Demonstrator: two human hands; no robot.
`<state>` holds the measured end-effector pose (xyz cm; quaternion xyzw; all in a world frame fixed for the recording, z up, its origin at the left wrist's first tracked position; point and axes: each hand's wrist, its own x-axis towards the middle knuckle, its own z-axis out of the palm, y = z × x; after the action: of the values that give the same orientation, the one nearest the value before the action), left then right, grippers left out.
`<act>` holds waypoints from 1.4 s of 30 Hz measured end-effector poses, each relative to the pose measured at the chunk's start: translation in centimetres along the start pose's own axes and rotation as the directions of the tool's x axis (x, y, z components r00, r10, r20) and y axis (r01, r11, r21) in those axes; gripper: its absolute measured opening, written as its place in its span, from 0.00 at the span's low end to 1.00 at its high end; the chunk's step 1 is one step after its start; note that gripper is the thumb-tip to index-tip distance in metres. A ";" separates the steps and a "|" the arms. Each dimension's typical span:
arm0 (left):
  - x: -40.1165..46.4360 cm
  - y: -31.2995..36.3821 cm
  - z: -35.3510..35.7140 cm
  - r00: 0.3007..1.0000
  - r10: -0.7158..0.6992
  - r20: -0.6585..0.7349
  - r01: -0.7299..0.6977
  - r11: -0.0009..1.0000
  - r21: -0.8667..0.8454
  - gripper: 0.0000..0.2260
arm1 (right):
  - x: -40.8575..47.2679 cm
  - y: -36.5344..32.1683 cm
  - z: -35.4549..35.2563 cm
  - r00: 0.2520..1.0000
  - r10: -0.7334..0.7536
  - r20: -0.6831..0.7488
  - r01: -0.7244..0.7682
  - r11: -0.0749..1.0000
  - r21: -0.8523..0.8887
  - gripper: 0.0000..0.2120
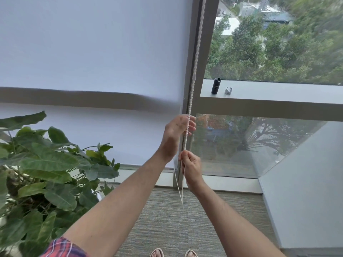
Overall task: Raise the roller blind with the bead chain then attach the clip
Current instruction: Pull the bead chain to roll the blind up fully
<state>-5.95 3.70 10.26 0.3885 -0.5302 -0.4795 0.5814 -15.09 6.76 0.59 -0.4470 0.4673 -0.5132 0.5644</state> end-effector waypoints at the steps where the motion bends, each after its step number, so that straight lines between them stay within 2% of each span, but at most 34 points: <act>1: -0.2 -0.1 0.2 0.999 -0.005 0.048 0.005 1.000 -0.003 0.16 | -0.1 0.4 -0.2 1.000 0.015 -0.005 -0.015 1.000 0.000 0.22; 4: -1.2 -1.2 0.8 0.993 -0.077 0.087 0.084 0.994 -0.073 0.16 | 0.0 1.0 -0.8 0.999 0.032 -0.009 -0.032 0.999 -0.008 0.22; 6: -1.7 -1.8 1.2 0.993 -0.108 0.038 0.112 0.988 -0.109 0.17 | 0.0 1.2 -0.8 0.999 0.041 0.008 -0.041 0.999 -0.017 0.26; 8: -1.7 -1.8 1.5 0.994 -0.097 -0.043 0.094 0.993 -0.071 0.18 | -0.1 1.4 -0.7 0.997 0.065 0.045 -0.065 0.998 -0.013 0.27; 10: -1.7 -1.4 1.7 0.989 -0.090 -0.120 0.088 0.996 -0.025 0.19 | -0.1 1.6 -1.0 0.988 0.094 0.120 -0.092 0.995 -0.023 0.23; 14: -1.5 -1.9 1.8 0.981 -0.082 -0.173 0.084 0.996 0.002 0.19 | 1.0 0.0 -2.6 0.963 0.111 0.246 -0.097 0.993 -0.069 0.07; 15: -1.5 -2.2 1.6 0.980 -0.085 -0.182 0.087 0.996 0.007 0.18 | 1.5 -0.7 -2.9 0.963 0.095 0.253 -0.086 0.995 -0.049 0.11; 17: -1.9 -3.2 1.2 0.975 -0.111 -0.192 0.122 0.992 0.044 0.18 | 2.1 -2.6 -3.1 0.971 0.045 0.236 -0.045 0.999 -0.004 0.20; 18: -2.3 -3.8 1.0 0.972 -0.133 -0.196 0.150 0.986 0.075 0.18 | 2.3 -3.7 -2.9 0.976 0.017 0.217 -0.021 1.000 0.014 0.21; 21: -3.8 -5.9 0.8 0.951 -0.226 -0.211 0.253 0.961 0.113 0.19 | 2.5 -6.6 -1.6 0.986 -0.056 0.156 0.053 0.998 0.023 0.18; 23: -4.6 -7.0 1.0 0.938 -0.275 -0.210 0.302 0.948 0.105 0.20 | 2.4 -8.0 -0.6 0.977 -0.133 0.165 0.126 0.991 0.051 0.17; 26: -5.5 -8.1 1.0 0.931 -0.308 -0.196 0.334 0.935 0.121 0.18 | 2.2 -9.6 0.6 0.960 -0.237 0.151 0.223 0.969 0.103 0.17; 28: -6.2 -8.7 0.7 0.932 -0.308 -0.190 0.334 0.934 0.129 0.16 | 2.2 -9.8 1.3 0.950 -0.284 0.129 0.276 0.958 0.076 0.16; 32: -7.4 -10.2 0.3 0.917 -0.365 -0.164 0.390 0.907 0.158 0.17 | 2.0 -8.4 1.5 0.946 -0.317 0.073 0.322 0.943 -0.080 0.18; 37: -7.4 -10.3 -0.4 0.919 -0.388 -0.067 0.391 0.882 0.265 0.20 | 2.2 -7.0 1.0 0.954 -0.298 0.009 0.296 0.941 -0.163 0.20; 40: -6.8 -10.0 -1.0 0.900 -0.436 -0.029 0.414 0.831 0.372 0.13 | 2.0 -5.8 1.0 0.962 -0.274 -0.013 0.266 0.945 -0.192 0.20; 42: -6.0 -9.4 -1.3 0.877 -0.474 -0.071 0.471 0.824 0.316 0.09 | 1.6 -4.4 0.9 0.972 -0.234 -0.021 0.225 0.954 -0.195 0.19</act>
<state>-5.90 7.17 -0.44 0.5951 -0.4918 -0.5168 0.3701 -14.80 4.83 4.93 -0.5392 0.4716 -0.5375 0.4450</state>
